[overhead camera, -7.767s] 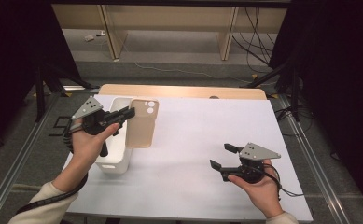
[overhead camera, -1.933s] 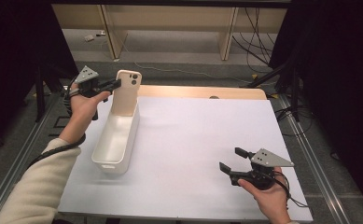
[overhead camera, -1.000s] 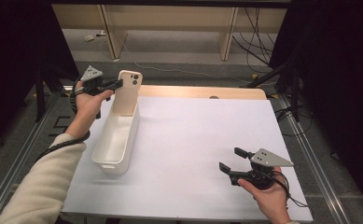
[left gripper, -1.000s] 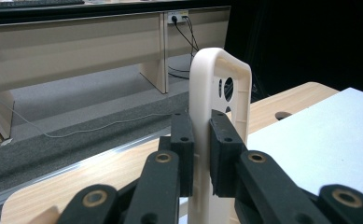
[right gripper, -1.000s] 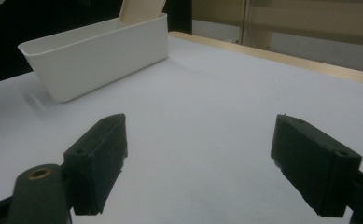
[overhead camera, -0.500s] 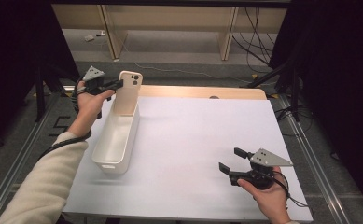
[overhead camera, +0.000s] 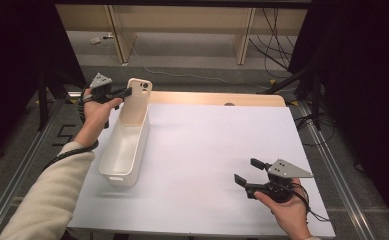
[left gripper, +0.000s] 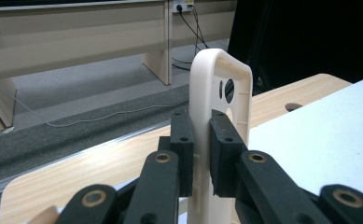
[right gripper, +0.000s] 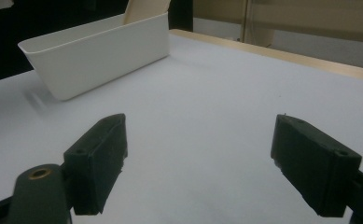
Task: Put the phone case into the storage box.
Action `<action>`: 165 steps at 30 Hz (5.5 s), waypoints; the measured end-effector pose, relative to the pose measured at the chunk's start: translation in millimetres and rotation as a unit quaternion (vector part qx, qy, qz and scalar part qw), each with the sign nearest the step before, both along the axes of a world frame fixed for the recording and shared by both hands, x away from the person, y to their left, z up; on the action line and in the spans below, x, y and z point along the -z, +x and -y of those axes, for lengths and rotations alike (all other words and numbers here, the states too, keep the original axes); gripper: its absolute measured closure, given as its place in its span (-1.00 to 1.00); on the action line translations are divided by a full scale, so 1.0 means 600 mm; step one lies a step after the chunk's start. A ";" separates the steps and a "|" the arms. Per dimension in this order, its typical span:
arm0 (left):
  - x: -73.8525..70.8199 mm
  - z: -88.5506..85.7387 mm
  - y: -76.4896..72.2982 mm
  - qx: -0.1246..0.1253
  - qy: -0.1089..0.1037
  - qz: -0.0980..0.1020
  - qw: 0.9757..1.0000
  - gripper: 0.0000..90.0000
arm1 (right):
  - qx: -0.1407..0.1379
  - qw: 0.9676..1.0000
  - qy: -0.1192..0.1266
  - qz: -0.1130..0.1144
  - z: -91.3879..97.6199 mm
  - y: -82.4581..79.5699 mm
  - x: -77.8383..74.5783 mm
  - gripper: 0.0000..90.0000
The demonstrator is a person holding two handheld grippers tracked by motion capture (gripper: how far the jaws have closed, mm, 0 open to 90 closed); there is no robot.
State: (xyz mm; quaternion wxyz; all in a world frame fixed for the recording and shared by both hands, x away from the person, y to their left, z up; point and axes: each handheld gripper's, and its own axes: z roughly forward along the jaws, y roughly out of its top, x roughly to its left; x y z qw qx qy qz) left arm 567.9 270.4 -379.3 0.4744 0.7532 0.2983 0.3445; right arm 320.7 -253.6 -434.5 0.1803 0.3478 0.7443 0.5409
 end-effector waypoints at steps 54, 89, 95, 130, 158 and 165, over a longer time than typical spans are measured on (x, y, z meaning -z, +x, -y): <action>0.035 -0.016 0.021 -0.011 0.033 -0.013 0.999 0.61 | -0.004 1.000 -0.009 -0.004 0.000 0.002 0.003 -0.55; 0.050 -0.016 0.031 -0.020 0.075 -0.030 0.997 0.43 | -0.008 1.000 -0.010 -0.010 -0.002 0.002 0.005 -0.55; 0.046 -0.022 0.029 -0.012 0.087 -0.037 0.995 0.15 | -0.006 1.000 -0.012 -0.012 -0.002 0.001 0.004 -0.55; -0.002 -0.027 -0.064 -0.009 0.038 -0.024 0.999 -0.66 | -0.005 1.000 -0.011 -0.011 -0.002 0.002 0.005 -0.56; -0.005 -0.016 -0.149 0.010 0.016 -0.023 1.000 -0.66 | 0.000 1.000 -0.015 -0.012 0.000 0.001 0.003 -0.57; -0.003 -0.011 -0.168 0.016 0.010 -0.021 1.000 -0.66 | -0.003 1.000 -0.007 -0.009 -0.002 0.003 0.004 -0.56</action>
